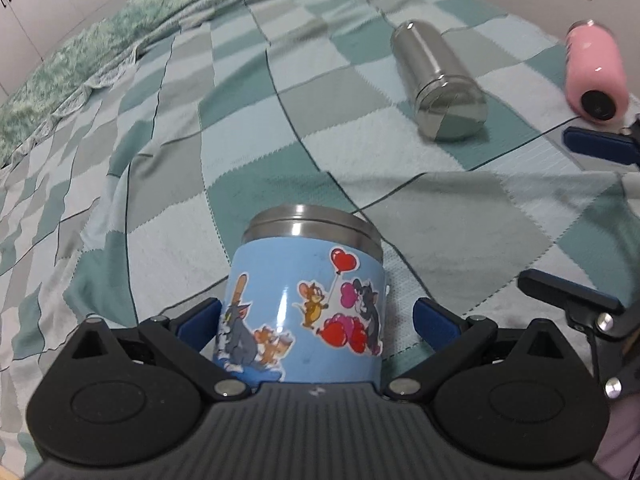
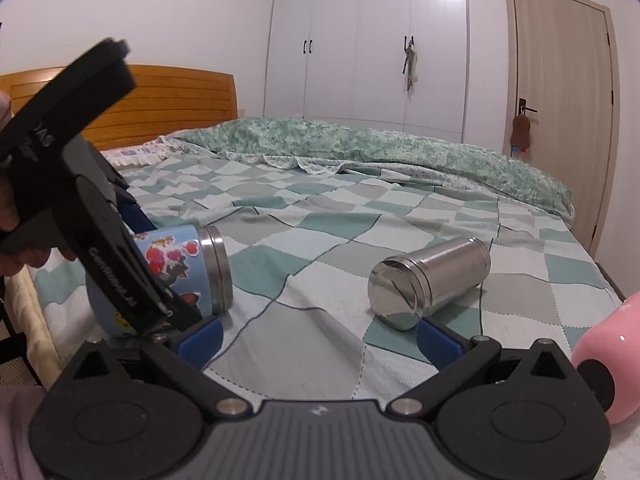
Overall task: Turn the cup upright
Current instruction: 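Lift the blue cup off the bed with the left gripper, then rotate the held cup with the left gripper so its rim faces up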
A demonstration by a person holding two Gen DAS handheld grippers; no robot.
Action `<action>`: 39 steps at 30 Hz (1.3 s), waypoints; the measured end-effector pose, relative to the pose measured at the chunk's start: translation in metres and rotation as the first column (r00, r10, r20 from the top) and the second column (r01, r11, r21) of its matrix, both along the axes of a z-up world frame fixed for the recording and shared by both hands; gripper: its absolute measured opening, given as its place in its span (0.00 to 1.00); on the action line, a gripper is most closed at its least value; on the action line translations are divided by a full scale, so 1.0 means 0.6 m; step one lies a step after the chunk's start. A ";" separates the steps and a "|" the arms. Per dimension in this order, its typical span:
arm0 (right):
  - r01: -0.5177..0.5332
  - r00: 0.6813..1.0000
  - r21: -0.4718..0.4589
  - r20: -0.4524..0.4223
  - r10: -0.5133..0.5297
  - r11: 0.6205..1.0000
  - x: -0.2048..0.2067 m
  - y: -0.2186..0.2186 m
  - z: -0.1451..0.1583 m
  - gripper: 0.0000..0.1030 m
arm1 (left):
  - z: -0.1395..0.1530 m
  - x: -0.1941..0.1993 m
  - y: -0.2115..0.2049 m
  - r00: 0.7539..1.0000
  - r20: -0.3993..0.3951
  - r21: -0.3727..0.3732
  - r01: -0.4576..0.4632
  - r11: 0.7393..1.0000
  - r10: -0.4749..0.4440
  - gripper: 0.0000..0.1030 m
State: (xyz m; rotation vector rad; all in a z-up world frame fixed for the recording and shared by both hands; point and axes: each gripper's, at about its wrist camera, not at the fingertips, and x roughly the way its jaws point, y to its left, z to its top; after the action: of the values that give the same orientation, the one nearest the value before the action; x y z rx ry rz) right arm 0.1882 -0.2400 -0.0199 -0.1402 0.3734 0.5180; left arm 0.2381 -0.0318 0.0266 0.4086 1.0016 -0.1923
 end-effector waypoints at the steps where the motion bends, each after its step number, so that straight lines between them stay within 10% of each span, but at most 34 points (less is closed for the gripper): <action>1: 0.000 1.000 -0.001 -0.002 0.000 1.000 0.001 0.000 -0.001 1.00 | -0.002 0.004 -0.002 1.000 -0.007 0.007 -0.004 1.000 0.004 1.00; 7: 0.001 1.000 0.000 -0.006 -0.001 1.000 0.000 -0.001 -0.003 1.00 | -0.011 0.021 -0.006 0.998 -0.029 0.035 -0.046 0.998 0.047 0.86; 39: 0.017 0.999 0.029 0.048 -0.019 0.999 -0.020 0.000 0.000 1.00 | 0.042 -0.076 0.046 0.984 0.139 -0.134 -0.091 0.987 0.110 0.83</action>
State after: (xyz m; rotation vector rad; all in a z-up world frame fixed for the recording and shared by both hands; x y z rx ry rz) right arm 0.1759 -0.2397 -0.0200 -0.1215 0.3198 0.5011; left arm 0.1927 -0.0042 0.0520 0.2507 0.8586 -0.1321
